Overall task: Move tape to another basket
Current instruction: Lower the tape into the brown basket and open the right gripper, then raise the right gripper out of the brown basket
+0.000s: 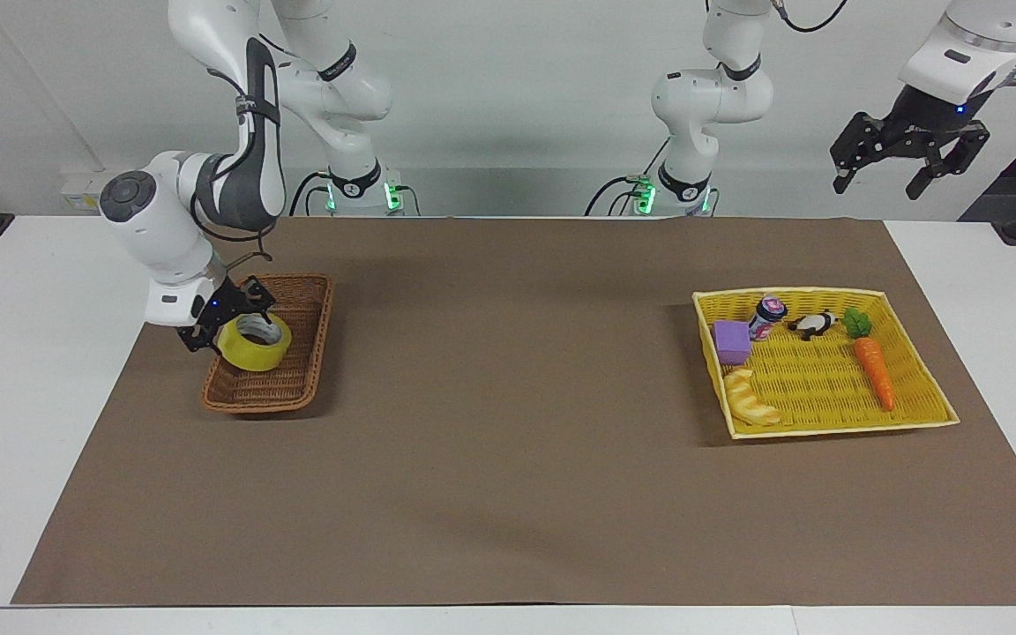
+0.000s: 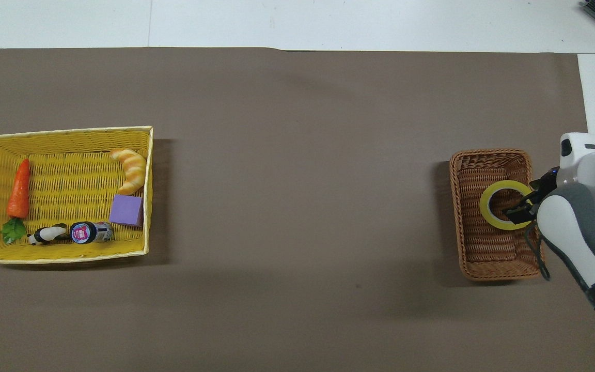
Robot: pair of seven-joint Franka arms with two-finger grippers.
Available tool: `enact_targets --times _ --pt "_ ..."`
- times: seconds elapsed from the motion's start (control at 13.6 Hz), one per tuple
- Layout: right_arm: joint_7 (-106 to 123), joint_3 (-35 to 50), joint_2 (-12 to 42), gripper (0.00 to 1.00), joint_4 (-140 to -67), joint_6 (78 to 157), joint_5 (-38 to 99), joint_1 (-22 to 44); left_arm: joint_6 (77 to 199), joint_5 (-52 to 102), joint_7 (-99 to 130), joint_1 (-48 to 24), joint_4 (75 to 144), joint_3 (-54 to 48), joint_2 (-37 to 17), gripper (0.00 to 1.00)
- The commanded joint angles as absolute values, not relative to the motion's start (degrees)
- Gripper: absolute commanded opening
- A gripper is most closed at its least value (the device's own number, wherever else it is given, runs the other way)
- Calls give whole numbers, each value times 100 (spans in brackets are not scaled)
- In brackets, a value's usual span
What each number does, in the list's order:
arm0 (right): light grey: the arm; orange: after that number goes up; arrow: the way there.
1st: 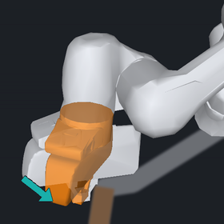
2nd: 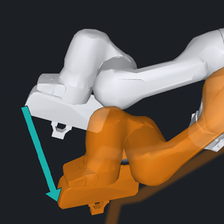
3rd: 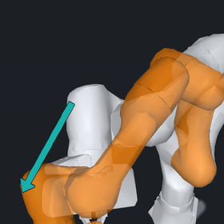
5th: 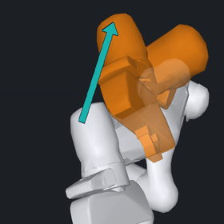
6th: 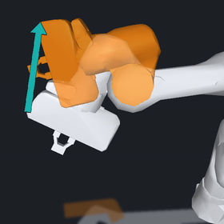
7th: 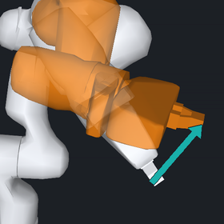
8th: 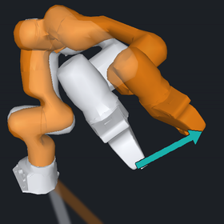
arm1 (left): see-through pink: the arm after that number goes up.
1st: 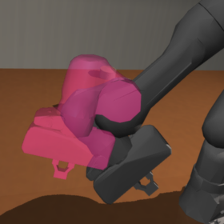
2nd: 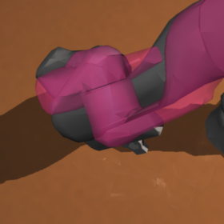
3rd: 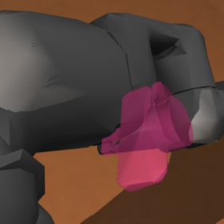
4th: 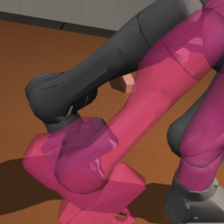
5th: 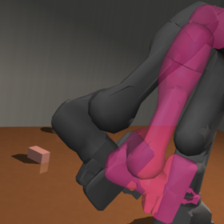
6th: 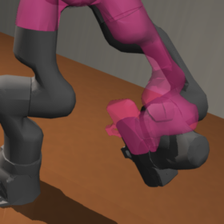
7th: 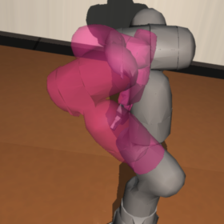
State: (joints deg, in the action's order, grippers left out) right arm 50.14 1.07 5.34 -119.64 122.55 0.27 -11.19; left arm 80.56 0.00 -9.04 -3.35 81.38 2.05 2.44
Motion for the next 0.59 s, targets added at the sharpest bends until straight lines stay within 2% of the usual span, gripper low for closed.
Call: enact_targets --times 0.0,0.51 --pt "5115 132 422 100 -11892 12103 -114 -1116 8051 -97 -949 -281 8288 158 378 100" --pt "4739 132 343 100 -10908 11137 -132 -941 8051 -97 -949 -281 8288 158 378 100"
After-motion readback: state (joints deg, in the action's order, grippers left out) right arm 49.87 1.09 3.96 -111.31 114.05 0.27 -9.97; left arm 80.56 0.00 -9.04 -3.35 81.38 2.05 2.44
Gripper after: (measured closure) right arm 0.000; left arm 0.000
